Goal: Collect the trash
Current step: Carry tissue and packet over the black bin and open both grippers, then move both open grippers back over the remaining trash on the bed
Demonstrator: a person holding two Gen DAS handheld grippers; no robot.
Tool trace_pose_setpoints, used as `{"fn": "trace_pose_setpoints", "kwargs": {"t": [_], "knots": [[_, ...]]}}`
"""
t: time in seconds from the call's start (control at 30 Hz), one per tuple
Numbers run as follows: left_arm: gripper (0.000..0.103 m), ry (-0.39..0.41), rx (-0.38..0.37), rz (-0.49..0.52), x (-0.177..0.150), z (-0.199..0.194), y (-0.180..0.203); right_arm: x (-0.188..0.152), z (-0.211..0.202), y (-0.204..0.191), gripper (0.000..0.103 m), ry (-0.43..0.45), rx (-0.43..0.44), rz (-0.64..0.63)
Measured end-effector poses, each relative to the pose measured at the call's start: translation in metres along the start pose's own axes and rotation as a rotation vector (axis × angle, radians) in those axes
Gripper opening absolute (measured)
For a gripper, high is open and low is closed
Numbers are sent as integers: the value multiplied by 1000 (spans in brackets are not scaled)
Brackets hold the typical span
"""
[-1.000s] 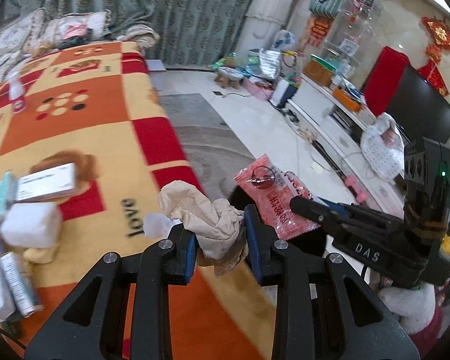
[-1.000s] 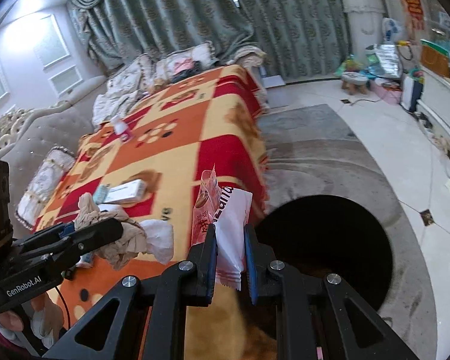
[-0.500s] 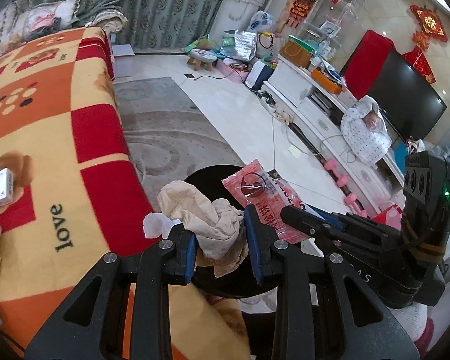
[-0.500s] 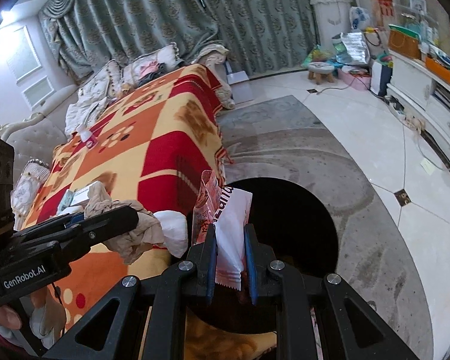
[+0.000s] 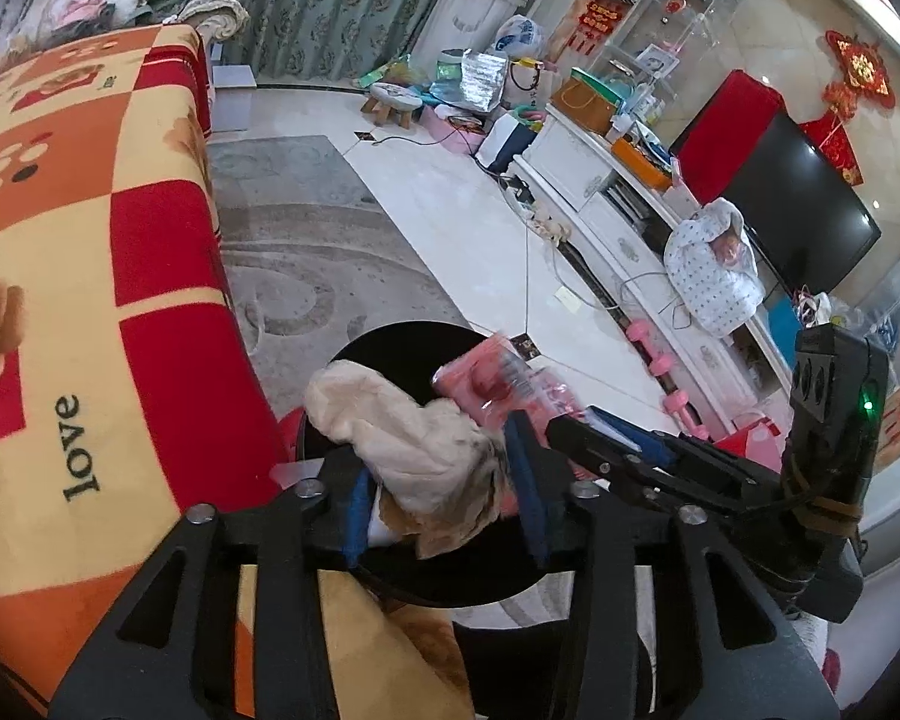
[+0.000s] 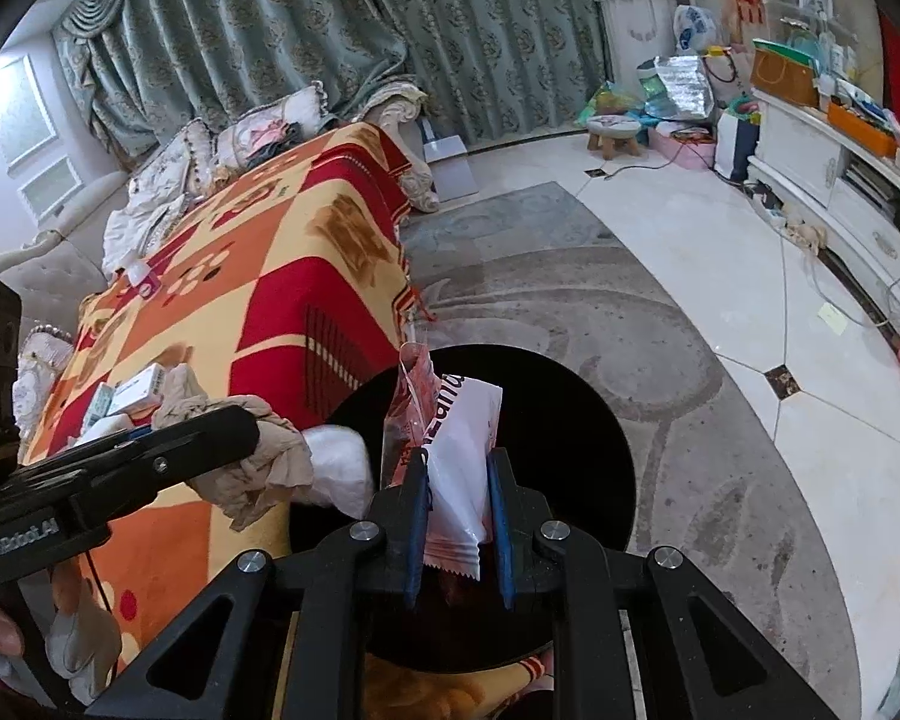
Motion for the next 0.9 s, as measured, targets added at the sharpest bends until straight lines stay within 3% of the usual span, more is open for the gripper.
{"fn": "trace_pose_setpoints", "kwargs": {"t": [0.07,0.5,0.83,0.9], "knots": [[43,-1,-3,-6,-1,-1,-2,-1,1,-1,36,-1,-8,8],[46,10,23,-19,-10,-15,-16,0,-3,-5,39,-8,11,11],[46,37,157,-49,-29,-39,-46,-4,7,-30,43,-33,18,-34],[46,42,190,-62,-34,-46,-53,-6,9,-36,49,-38,22,-44]]}}
Point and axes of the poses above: each gripper's, at about its wrist camera, not at the fingertips, and z roughly the way its jaws point, y to its right, x to its top, the point moved 3 cm from there along z, roughly the way its jaws point, and after that the axes turned 12 degrees about -y, right-handed, at the moved point
